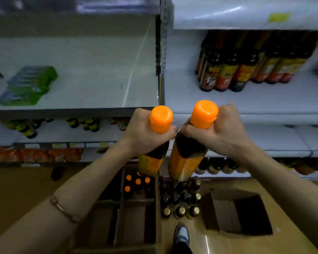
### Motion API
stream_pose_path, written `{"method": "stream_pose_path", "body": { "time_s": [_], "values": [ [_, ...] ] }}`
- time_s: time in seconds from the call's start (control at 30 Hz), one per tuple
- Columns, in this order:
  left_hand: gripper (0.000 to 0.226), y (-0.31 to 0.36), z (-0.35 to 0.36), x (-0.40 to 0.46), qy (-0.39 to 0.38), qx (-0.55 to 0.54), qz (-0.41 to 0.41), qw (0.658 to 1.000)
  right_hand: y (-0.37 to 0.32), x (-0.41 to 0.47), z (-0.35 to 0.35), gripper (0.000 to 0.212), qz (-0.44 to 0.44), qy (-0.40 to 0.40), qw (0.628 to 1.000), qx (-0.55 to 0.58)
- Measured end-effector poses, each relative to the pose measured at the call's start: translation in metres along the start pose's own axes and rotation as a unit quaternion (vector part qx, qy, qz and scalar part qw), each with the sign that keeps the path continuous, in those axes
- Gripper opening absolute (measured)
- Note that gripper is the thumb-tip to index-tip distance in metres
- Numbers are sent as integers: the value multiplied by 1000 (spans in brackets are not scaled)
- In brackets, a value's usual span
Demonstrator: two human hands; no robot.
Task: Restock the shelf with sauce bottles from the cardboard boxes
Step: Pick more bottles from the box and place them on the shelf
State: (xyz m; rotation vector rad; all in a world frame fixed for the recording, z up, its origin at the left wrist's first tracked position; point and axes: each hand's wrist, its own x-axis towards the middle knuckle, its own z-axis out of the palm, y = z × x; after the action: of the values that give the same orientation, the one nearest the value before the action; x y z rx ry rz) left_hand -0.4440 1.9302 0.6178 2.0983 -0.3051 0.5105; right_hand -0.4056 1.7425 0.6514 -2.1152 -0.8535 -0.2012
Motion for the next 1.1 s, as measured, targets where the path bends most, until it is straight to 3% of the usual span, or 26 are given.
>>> {"method": "stream_pose_path", "body": {
  "time_s": [0.3, 0.47, 0.67, 0.87, 1.1],
  "values": [
    [32, 122, 27, 76, -114, -167, 62, 977, -51, -14, -141, 40, 30, 179, 982, -47],
    [29, 190, 69, 118, -174, -231, 79, 954, -55, -38, -219, 50, 62, 239, 966, -77],
    [23, 276, 151, 148, -231, -232, 108, 939, -47, -82, -325, 44, 91, 285, 945, -130],
    [23, 370, 260, 173, -287, -308, 125, 898, -23, -138, -437, 46, 122, 324, 922, -173],
    [20, 457, 370, 191, -292, -350, 131, 881, 20, -194, -549, 42, 142, 327, 910, -213]
  ]
}}
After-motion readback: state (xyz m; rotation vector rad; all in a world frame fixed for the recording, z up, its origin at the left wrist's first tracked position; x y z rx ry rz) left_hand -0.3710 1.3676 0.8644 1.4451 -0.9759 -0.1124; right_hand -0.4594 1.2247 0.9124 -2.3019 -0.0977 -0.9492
